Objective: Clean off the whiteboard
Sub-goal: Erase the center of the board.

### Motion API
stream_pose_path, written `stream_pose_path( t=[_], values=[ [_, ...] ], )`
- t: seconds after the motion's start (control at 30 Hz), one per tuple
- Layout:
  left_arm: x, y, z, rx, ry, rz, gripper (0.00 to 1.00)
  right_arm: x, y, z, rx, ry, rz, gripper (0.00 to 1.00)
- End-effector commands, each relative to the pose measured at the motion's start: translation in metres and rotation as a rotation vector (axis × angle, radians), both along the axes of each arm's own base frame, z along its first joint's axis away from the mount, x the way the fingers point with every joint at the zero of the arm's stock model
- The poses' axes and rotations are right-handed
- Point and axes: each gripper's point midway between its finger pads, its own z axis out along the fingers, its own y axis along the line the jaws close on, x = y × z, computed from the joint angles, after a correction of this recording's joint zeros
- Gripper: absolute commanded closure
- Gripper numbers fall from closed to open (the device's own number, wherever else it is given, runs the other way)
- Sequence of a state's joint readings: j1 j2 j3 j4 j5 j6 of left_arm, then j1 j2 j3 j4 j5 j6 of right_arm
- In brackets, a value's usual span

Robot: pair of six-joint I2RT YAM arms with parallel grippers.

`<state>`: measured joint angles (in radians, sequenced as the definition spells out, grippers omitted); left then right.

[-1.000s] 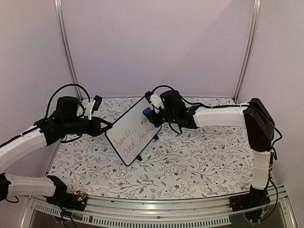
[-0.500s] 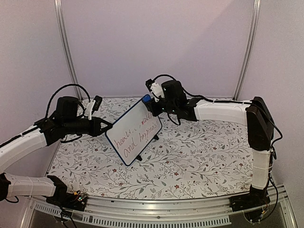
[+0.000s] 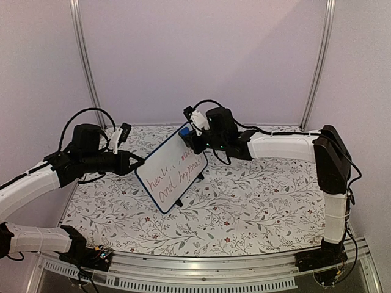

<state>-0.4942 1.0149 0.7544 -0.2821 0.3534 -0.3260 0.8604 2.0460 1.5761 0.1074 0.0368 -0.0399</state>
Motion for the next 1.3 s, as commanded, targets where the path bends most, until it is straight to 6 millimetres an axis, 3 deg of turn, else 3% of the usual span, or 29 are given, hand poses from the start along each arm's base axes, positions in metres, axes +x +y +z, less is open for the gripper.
stream_pose_path(
  t=[0.0, 0.53, 0.97, 1.27],
  values=[
    [-0.015, -0.016, 0.005, -0.033, -0.011, -0.126, 1.0, -0.034, 0.029, -0.011, -0.006, -0.004, 0.122, 0.85],
    [-0.015, -0.016, 0.005, -0.033, -0.011, -0.124, 1.0, -0.089, 0.054, -0.013, -0.023, -0.023, 0.218, 0.85],
    [-0.015, -0.016, 0.005, -0.031, -0.012, -0.122, 1.0, -0.13, 0.072, 0.002, -0.007, -0.046, 0.295, 0.85],
    [-0.015, -0.016, 0.006, -0.032, -0.015, -0.12, 1.0, -0.147, 0.077, 0.006, -0.003, -0.052, 0.322, 0.85]
  ],
)
